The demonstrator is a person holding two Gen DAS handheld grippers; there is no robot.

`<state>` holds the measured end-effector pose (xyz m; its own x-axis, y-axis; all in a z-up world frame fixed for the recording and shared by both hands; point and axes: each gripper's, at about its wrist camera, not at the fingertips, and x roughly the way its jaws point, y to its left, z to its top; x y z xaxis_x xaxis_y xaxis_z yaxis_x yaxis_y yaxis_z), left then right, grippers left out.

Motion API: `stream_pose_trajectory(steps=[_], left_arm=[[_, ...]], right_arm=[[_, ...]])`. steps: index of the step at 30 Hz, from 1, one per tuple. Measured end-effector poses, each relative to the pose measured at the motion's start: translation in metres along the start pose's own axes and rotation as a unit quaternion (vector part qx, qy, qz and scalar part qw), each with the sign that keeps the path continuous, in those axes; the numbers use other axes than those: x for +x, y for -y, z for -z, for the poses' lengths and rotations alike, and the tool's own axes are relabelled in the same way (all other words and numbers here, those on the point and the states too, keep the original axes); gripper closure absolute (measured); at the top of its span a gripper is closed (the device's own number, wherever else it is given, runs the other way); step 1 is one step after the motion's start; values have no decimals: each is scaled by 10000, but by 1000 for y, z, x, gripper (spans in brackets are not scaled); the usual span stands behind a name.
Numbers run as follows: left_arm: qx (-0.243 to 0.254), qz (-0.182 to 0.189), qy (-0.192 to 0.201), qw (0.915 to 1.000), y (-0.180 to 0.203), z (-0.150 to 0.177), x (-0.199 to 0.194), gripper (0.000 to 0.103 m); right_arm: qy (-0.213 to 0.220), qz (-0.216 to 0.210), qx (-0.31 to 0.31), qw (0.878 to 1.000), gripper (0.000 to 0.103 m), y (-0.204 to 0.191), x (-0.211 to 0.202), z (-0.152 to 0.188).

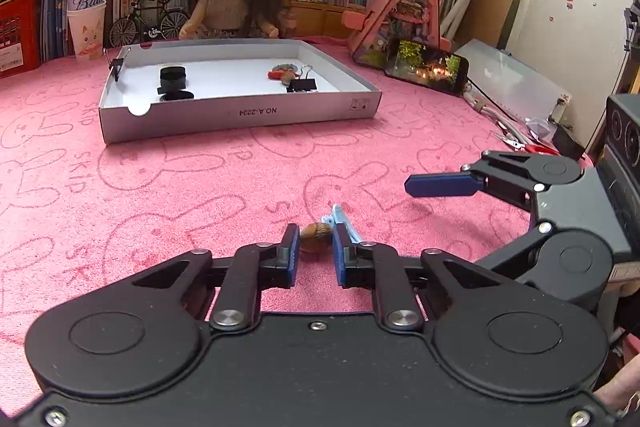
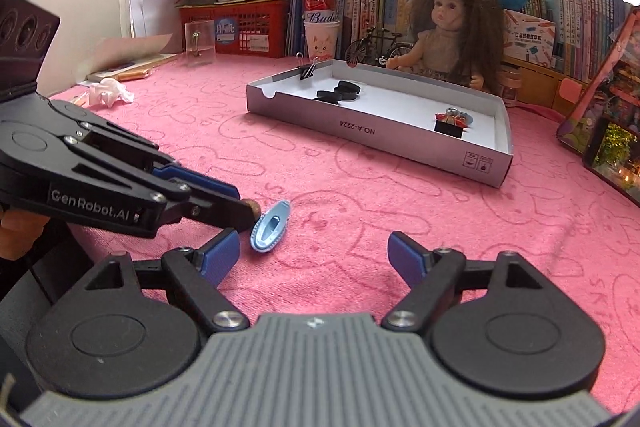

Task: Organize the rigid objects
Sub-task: 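Grasp the brown acorn with the left tool while the right tool approaches the blue clip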

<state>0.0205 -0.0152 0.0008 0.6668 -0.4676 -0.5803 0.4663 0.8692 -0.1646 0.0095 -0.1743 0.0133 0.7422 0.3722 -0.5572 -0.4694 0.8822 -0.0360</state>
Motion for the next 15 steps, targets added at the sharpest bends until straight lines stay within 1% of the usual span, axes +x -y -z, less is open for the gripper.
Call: stream_pose_trajectory(steps=[1, 4, 7, 12, 15], left_arm=[[15, -35, 32, 10000, 0, -1, 0, 96], [24, -181, 60, 9998, -4, -4, 0, 96], [-17, -284, 39, 9996, -7, -4, 3, 96], [46, -271, 39, 9996, -4, -2, 8, 95], [107, -300, 38, 9995, 0, 0, 12, 94]], right_arm=[[-13, 39, -58, 10000, 14, -2, 2, 0], [-6, 250, -167, 9995, 14, -2, 5, -2], [-20, 432, -113, 9990, 14, 3, 6, -3], [-108, 822, 134, 9965, 14, 18, 11, -5], [-158, 1067, 449, 9932, 14, 30, 13, -5]])
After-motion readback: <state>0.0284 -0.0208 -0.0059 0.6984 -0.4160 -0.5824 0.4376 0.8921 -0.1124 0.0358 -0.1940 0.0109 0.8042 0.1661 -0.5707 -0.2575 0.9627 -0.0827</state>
